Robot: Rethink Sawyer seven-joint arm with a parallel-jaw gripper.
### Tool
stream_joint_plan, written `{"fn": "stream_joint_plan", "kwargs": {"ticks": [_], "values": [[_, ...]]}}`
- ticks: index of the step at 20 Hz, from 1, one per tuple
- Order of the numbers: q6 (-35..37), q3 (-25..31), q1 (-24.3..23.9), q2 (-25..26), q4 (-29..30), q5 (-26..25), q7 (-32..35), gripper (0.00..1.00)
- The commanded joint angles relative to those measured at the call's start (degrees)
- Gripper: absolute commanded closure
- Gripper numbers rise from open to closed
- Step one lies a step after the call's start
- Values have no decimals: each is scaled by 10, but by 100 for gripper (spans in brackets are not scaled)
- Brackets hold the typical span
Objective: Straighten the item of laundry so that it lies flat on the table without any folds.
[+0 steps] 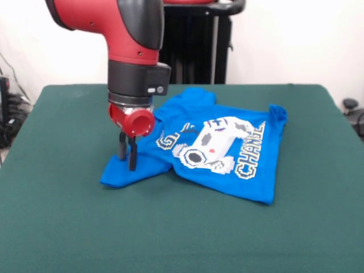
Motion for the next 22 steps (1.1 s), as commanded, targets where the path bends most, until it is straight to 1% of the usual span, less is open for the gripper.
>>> {"fn": "stream_joint_plan", "kwargs": {"ticks": [1,7,11,12,13,18,22], "values": [[-11,63,13,54,24,11,69,0],[-28,60,4,77,19,-10,55,0],[-57,50,11,87,8,-17,52,0],[-58,43,19,87,1,-13,51,0],[-58,39,22,88,-2,-12,50,100],[-47,15,40,80,-8,7,55,100],[-35,16,31,69,-11,0,44,100]]}}
